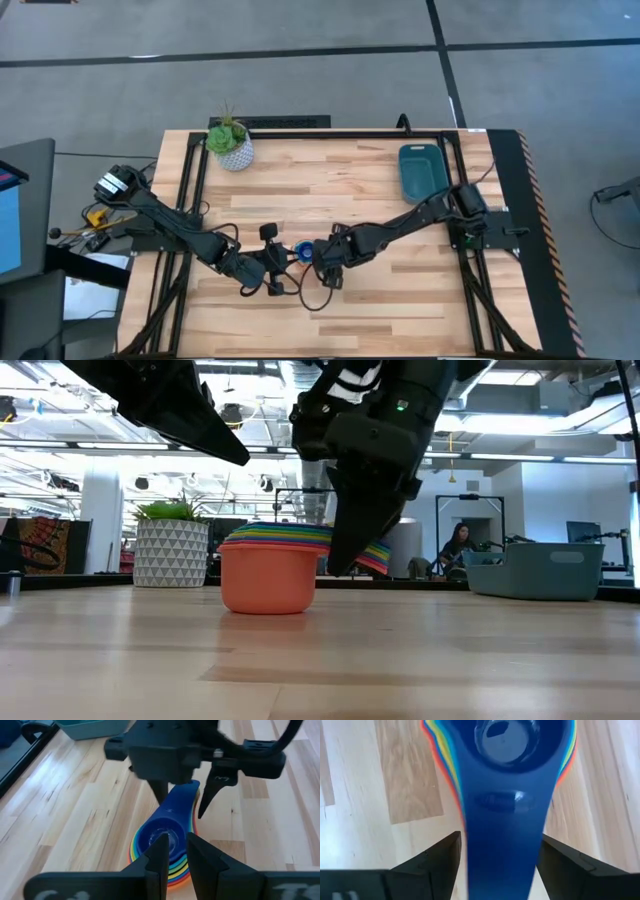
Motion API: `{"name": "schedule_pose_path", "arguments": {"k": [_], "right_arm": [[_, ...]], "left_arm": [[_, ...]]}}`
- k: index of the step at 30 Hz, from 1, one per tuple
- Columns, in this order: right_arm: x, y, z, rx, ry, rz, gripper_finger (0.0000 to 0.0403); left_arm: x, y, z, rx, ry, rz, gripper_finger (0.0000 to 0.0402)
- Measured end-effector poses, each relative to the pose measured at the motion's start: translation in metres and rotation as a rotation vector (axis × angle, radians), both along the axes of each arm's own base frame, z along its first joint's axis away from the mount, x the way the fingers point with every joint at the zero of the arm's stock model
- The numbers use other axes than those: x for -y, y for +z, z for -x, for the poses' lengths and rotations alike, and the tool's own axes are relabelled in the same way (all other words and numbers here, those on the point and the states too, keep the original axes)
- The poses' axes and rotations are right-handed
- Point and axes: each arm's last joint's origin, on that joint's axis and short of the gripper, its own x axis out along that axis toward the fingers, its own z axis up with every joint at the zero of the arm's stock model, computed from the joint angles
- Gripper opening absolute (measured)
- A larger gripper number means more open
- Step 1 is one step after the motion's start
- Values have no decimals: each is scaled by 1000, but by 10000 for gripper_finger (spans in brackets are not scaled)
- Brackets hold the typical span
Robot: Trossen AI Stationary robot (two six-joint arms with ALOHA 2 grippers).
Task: Nest measuring cups in basket
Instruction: Put the nested measuring cups into the blue bin
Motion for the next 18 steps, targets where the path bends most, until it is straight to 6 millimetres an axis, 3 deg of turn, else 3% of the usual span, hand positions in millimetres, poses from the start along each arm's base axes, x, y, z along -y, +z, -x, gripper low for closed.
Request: {"name": "schedule_pose_path", "arguments": {"k": [10, 18], "right_arm": [[13, 0, -5, -3, 30, -43, 255], [13, 0, -5, -4, 41, -37, 195]], "left_arm": [[0, -1, 0, -9, 0, -5, 54], [-1, -2, 1, -19, 7, -8, 54]]}}
